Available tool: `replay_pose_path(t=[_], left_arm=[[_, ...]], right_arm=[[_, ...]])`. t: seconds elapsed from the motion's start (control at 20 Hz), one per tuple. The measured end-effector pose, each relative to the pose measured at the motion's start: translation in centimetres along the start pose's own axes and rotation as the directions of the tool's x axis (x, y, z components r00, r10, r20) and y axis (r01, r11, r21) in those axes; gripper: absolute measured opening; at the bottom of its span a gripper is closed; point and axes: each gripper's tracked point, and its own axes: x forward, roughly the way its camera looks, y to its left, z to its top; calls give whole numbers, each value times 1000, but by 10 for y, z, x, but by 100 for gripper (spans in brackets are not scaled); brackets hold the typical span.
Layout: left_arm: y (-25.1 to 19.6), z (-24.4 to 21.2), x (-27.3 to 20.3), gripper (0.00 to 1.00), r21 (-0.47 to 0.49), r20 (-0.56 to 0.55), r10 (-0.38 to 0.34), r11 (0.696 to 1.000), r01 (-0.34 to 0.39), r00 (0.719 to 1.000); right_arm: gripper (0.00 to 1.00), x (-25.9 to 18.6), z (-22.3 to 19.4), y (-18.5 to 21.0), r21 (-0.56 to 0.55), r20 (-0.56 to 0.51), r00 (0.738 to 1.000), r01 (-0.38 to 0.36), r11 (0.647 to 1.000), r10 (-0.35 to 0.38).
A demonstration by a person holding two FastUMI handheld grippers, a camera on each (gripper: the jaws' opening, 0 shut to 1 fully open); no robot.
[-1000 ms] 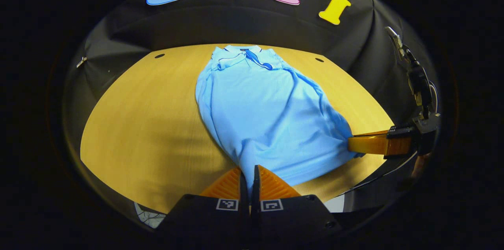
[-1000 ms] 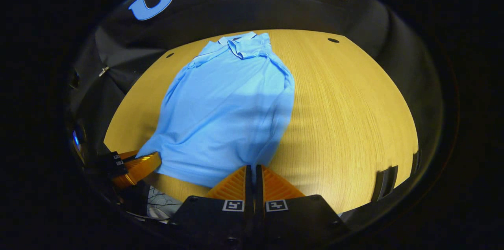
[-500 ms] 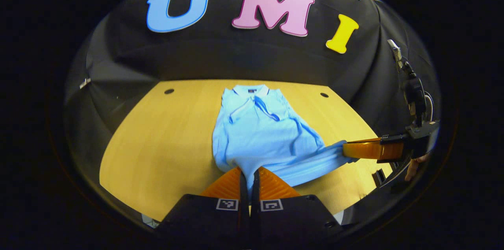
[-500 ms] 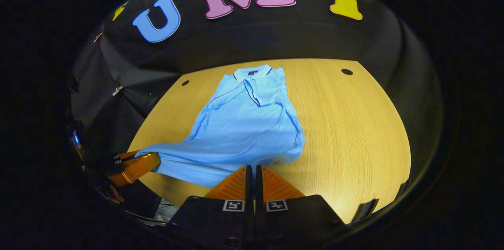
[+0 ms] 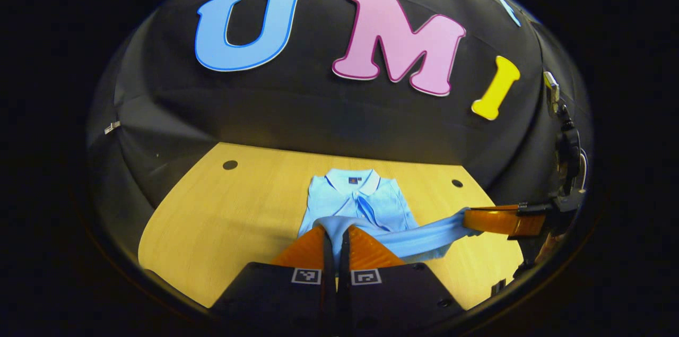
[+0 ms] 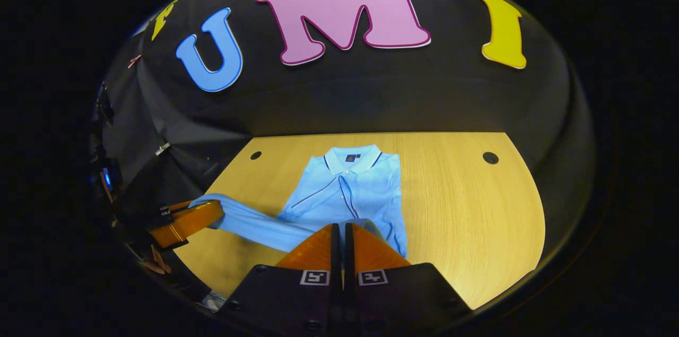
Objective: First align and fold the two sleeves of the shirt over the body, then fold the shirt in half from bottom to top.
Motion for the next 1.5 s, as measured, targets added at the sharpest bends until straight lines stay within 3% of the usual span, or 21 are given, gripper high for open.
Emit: replay_pose_path(t=[0.05,0.4,0.7,1.0,1.2,1.4,1.45,1.5], left_arm=[[1,12,12,6,-15,8,7,1000,-7,1000],[14,75,100,6,17,65,60,998,-61,996],[29,85,200,6,13,45,49,999,-50,998],[43,47,287,6,-28,8,-15,999,15,1000],[51,15,323,7,-57,-28,-11,998,9,1000],[63,-3,340,18,15,-54,41,999,-40,998],[65,-2,339,25,29,-53,53,998,-51,997],[64,0,334,39,33,-48,51,998,-49,998]], right_arm=[[5,11,11,-1,3,8,1000,-6,1000,6],[5,100,88,-21,-2,71,997,-26,1000,26],[5,187,127,-49,6,95,995,-6,1000,6],[5,269,100,-86,-50,64,997,53,997,-50],[5,312,65,-101,-83,17,996,88,993,-87],[8,326,57,-108,-89,31,992,127,988,-125],[16,325,55,-110,-97,32,991,133,986,-131],[19,321,54,-112,-104,38,990,141,985,-137]])
